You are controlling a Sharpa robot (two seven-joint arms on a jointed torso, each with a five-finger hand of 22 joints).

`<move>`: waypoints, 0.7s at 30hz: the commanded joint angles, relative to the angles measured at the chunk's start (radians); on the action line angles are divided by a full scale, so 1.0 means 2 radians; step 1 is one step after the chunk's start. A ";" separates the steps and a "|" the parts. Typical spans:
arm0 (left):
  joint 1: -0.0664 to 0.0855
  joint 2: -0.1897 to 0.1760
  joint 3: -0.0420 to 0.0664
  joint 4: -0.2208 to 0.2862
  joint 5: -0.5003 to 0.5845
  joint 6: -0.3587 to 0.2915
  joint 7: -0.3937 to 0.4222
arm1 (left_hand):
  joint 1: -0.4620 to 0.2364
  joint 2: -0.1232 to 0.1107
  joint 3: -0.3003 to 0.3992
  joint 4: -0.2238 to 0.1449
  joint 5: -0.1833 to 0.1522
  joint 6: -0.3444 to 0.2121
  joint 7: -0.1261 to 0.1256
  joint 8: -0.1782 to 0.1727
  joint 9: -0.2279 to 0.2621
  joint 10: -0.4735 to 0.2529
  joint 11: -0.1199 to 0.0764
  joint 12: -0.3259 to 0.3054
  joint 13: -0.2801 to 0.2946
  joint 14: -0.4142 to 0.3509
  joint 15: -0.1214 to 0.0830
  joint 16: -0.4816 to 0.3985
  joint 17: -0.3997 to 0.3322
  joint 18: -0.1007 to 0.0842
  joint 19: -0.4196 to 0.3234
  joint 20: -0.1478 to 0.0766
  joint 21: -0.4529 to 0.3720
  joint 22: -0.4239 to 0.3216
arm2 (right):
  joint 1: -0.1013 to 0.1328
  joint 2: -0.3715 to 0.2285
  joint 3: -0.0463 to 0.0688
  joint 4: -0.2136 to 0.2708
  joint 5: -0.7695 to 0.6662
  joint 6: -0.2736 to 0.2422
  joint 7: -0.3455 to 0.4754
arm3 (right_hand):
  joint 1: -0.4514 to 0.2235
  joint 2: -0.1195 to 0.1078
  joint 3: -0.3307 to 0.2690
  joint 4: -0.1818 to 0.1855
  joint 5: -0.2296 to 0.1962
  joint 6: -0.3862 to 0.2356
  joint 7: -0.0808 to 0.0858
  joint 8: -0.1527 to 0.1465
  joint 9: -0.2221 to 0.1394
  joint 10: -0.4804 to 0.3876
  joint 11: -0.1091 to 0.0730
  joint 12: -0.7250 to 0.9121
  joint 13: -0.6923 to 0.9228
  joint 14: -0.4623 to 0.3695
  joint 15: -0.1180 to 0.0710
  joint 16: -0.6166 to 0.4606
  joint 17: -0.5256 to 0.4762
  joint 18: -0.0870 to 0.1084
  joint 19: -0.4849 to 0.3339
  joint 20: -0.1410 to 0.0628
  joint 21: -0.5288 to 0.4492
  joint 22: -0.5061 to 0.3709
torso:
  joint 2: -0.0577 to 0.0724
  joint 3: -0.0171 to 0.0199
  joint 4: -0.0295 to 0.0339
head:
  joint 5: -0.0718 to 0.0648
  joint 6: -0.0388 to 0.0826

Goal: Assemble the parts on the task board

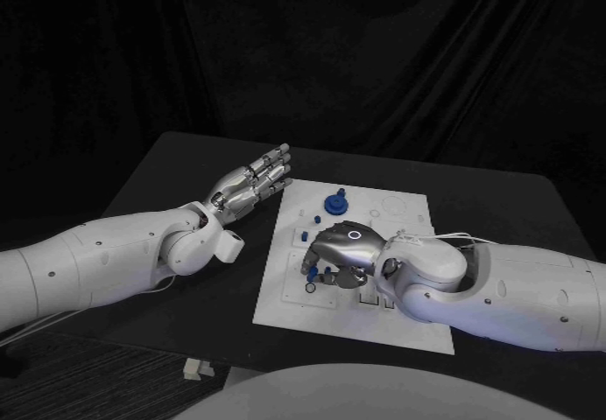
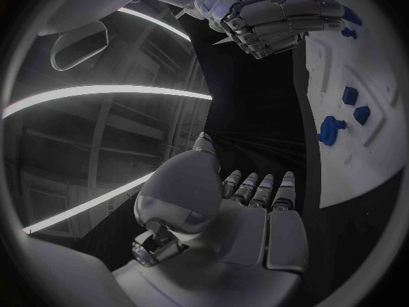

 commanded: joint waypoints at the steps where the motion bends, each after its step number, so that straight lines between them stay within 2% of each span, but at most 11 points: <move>1: -0.001 0.001 0.001 0.001 0.003 0.003 0.011 | 0.008 0.000 0.004 0.000 0.006 0.008 0.004 0.003 0.001 0.000 0.000 -0.003 0.000 0.000 0.001 -0.002 -0.001 0.007 -0.001 0.001 -0.002 -0.001 | -0.003 0.001 0.000 -0.001 -0.007 0.014 -0.006 | -0.002 -0.005 0.003 0.000 0.001 -0.004 -0.001 -0.003 -0.001 0.010 -0.005 0.002 0.000 0.007 -0.005 0.002 0.000 -0.002 -0.001 -0.004 0.000 0.062 | 0.000 0.0000 -0.0003 | 0.000 0.000; 5: -0.001 0.002 0.001 0.000 0.003 0.006 0.010 | 0.014 0.000 0.008 -0.001 0.016 0.015 0.011 0.004 0.002 0.001 0.001 -0.002 0.000 0.000 0.002 -0.002 -0.001 0.007 -0.001 0.003 -0.002 -0.001 | -0.004 0.001 0.000 -0.001 -0.007 0.017 -0.008 | -0.002 -0.005 0.003 0.000 0.001 -0.004 -0.001 -0.003 -0.001 0.010 -0.005 0.002 0.000 0.007 -0.005 0.002 -0.001 -0.002 -0.001 -0.004 -0.001 0.061 | 0.000 0.0000 -0.0002 | -0.001 0.000; 8: -0.001 0.003 0.001 -0.001 0.003 0.009 0.010 | 0.018 0.000 0.010 -0.001 0.019 0.013 0.007 0.004 0.002 0.000 0.003 -0.003 0.000 0.000 0.004 -0.002 -0.001 0.007 -0.001 0.004 -0.002 -0.001 | -0.006 0.002 0.000 -0.001 -0.007 0.018 -0.010 | -0.002 -0.005 0.003 0.000 0.001 -0.004 -0.001 -0.003 -0.001 0.010 -0.005 0.002 0.000 0.007 -0.005 0.001 -0.001 -0.002 -0.002 -0.004 -0.002 0.061 | 0.000 0.0000 -0.0001 | -0.001 0.000; 12: -0.002 0.003 0.001 -0.001 0.003 0.011 0.010 | 0.014 0.002 0.010 0.002 0.013 0.006 0.000 0.002 0.001 0.001 0.008 -0.002 0.000 0.000 0.006 -0.002 -0.001 0.007 -0.001 0.006 -0.002 -0.001 | -0.008 0.003 0.000 -0.001 -0.007 0.020 -0.011 | -0.001 -0.005 0.004 -0.001 0.002 -0.004 -0.001 -0.003 -0.001 0.011 -0.005 0.001 0.000 0.006 -0.005 0.001 -0.002 -0.001 -0.002 -0.004 -0.003 0.061 | 0.000 0.0002 -0.0008 | -0.001 0.000; 21: -0.002 0.003 0.001 -0.001 0.003 0.017 0.007 | 0.012 0.003 0.010 0.001 0.014 0.016 0.015 0.005 0.003 0.001 0.011 0.001 0.000 0.000 0.008 -0.002 -0.001 0.008 -0.001 0.008 -0.002 0.000 | -0.013 0.006 0.000 -0.003 -0.007 0.021 -0.012 | -0.001 -0.006 0.005 -0.001 0.002 -0.003 -0.001 -0.003 -0.001 0.011 -0.005 0.001 0.000 0.006 -0.005 0.001 -0.002 -0.001 -0.002 -0.004 -0.003 0.061 | 0.000 0.0001 -0.0005 | 0.000 0.000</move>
